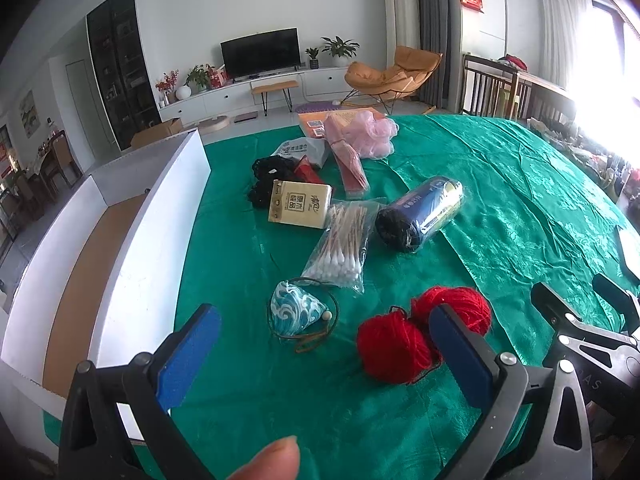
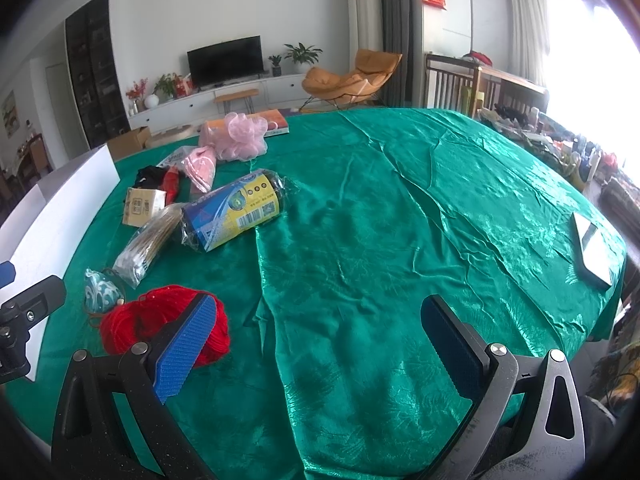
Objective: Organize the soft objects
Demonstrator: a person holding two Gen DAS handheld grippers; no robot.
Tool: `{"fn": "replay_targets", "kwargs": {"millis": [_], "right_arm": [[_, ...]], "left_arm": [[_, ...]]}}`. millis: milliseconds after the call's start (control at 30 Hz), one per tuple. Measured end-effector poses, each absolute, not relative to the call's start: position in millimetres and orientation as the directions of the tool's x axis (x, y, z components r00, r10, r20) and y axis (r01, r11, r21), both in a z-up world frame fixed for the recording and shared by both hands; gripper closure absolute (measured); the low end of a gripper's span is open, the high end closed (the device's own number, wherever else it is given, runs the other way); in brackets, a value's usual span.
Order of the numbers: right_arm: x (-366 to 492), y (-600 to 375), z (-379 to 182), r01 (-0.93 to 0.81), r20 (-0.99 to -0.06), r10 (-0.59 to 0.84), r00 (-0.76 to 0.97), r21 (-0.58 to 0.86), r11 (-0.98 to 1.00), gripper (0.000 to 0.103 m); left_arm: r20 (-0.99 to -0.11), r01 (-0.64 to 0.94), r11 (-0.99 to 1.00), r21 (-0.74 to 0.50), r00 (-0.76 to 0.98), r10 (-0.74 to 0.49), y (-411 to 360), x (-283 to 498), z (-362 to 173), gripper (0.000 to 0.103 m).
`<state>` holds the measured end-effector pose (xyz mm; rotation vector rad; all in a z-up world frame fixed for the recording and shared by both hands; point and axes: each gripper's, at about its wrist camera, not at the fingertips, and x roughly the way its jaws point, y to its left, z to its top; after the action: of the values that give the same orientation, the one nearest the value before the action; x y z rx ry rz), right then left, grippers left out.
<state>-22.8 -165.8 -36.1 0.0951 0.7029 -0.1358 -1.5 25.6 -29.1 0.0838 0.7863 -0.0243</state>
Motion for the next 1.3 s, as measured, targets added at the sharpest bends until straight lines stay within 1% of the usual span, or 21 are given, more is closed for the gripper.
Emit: {"fn": "replay_targets", "kwargs": {"millis": [1300], "right_arm": [[-23.3,-168.4,-35.0,0.155,-0.647,-0.087,0.757,0.049,0.987,0.001]], "left_arm": [[-0.718,0.062,0.995,0.074,0.696,0.010,21.4,-3.1,-32.1,0.000]]}}
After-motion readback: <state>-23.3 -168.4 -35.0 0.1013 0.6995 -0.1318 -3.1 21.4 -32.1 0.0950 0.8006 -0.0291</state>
